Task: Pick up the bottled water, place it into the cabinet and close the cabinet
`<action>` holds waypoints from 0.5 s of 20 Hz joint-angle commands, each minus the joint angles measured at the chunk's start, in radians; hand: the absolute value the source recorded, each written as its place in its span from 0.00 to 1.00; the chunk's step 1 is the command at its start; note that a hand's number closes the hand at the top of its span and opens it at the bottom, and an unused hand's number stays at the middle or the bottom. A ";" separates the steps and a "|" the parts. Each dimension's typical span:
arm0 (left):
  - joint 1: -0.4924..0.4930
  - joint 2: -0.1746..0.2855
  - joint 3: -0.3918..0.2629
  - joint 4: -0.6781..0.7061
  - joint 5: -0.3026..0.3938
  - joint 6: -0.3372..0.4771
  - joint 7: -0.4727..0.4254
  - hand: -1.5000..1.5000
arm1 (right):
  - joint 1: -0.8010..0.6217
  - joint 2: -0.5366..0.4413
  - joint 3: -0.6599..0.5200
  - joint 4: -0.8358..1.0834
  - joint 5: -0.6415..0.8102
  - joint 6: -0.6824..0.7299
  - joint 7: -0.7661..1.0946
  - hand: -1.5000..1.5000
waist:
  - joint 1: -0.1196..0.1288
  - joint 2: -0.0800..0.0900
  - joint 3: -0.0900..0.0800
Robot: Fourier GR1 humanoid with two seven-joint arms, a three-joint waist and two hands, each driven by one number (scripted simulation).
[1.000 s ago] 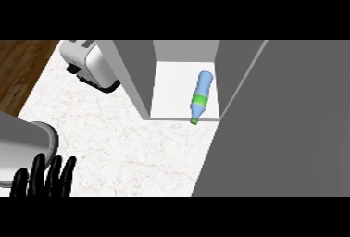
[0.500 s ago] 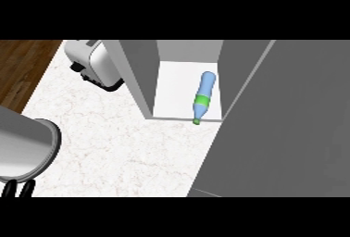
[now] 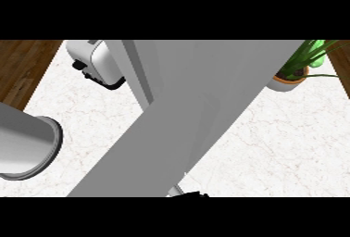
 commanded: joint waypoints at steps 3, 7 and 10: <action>0.064 0.011 0.102 0.032 0.106 -0.133 -0.062 0.00 | -0.294 0.046 0.037 0.071 -0.128 -0.128 0.080 1.00 | -0.003 -0.013 -0.005; 0.199 0.023 0.180 -0.074 0.156 -0.183 -0.063 0.00 | -0.463 0.047 -0.054 0.093 -0.229 -0.217 0.163 1.00 | -0.003 -0.016 -0.003; 0.213 0.033 0.258 -0.053 0.226 -0.229 -0.051 0.00 | -0.584 0.048 -0.152 0.218 -0.325 -0.220 0.121 1.00 | -0.010 -0.013 -0.002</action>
